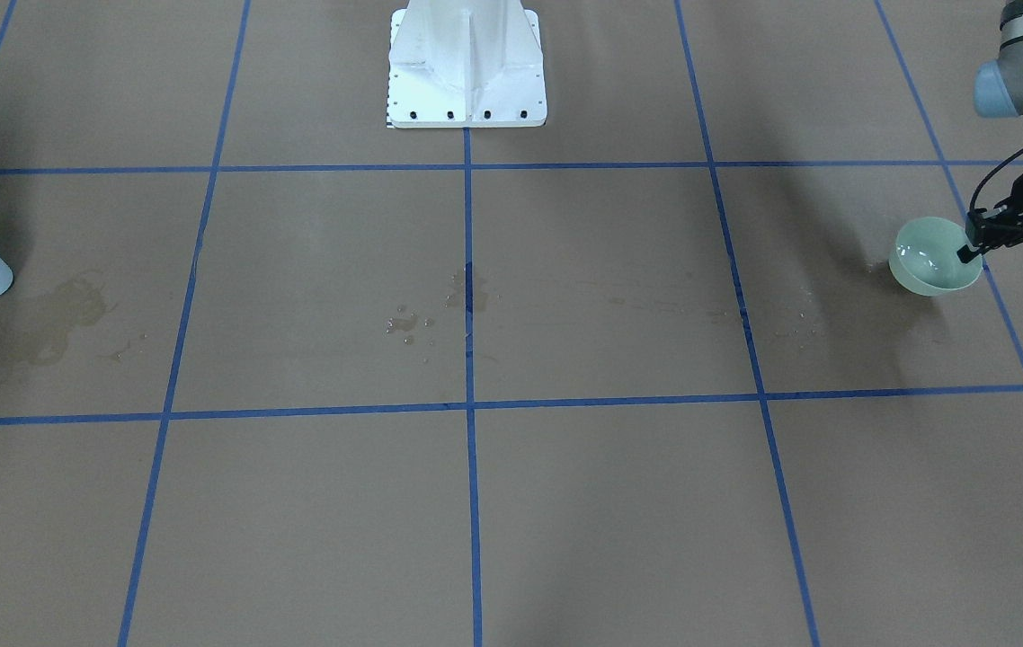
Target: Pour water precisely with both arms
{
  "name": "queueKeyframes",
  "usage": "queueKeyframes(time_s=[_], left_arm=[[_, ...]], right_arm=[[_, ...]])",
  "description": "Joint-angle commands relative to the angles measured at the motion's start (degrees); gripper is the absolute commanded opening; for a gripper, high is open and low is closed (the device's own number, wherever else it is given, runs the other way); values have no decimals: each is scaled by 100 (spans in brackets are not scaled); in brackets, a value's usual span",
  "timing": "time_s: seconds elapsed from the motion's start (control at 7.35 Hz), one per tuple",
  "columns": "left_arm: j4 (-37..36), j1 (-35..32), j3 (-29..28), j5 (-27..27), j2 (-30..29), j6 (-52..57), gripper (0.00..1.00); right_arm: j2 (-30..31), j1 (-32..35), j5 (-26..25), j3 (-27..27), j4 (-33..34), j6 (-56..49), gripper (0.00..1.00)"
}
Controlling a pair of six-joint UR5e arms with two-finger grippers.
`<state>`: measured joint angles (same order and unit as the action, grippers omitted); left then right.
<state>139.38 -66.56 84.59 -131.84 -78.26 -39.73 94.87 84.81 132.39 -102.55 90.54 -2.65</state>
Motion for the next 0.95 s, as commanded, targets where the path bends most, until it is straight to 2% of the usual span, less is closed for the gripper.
queueKeyframes(time_s=[0.0,0.14,0.41,0.54,0.68,0.82], left_arm=[[-7,-155,-136,9,3,298,63],[-7,-173,-127,0,3,360,100],[-24,-427,-84,-61,-23,474,100],[-172,-411,-31,-323,-58,484,100],[-461,-419,222,-334,-84,562,100],[-1160,-428,703,-299,-93,981,100]], right_arm=[[-4,0,6,-2,-1,1,99],[-4,0,6,-2,-1,1,99],[-12,0,6,-2,-10,19,99],[-21,0,-3,7,-27,54,99],[-21,0,-3,-2,-45,45,99],[-21,0,6,7,-71,28,99]])
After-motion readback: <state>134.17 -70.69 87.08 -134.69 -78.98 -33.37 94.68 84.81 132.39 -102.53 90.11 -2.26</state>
